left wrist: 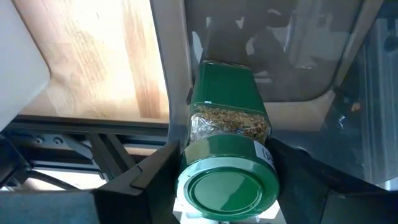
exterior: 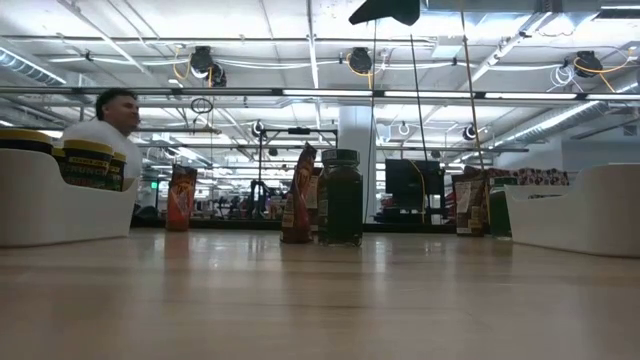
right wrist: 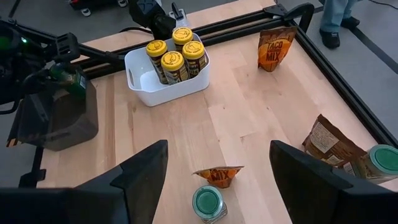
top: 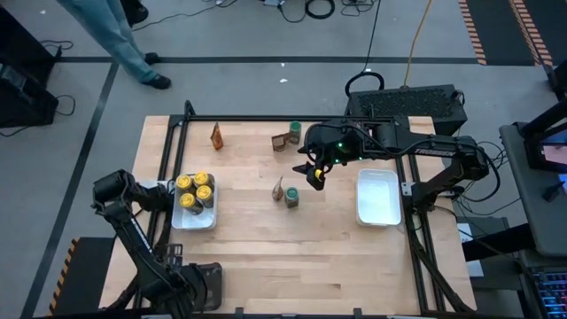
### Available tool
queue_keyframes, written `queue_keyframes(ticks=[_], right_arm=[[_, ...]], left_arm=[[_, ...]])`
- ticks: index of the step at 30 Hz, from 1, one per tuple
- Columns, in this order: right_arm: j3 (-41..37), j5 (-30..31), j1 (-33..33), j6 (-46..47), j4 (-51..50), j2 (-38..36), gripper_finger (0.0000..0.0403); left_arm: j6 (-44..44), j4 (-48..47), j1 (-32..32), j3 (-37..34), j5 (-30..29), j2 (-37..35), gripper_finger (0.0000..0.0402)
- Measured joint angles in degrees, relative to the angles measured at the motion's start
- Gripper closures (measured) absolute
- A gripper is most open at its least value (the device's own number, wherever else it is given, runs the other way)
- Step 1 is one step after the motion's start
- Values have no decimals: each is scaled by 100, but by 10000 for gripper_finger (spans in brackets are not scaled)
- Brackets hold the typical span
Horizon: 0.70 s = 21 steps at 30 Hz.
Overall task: Sort spices by type
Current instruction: Put the top left green seasoning bottle into the black bin
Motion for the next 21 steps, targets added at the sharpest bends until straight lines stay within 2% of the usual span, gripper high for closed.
queue_keyframes(ticks=[12, 21], right_arm=[[0, 2, -11, -20, -2, 0, 138], [0, 4, -11, -69, 7, 0, 138]], left_arm=[[128, -1, 2, -3, 4, 0, 177], [164, -204, 59, -13, 156, -120, 96]])
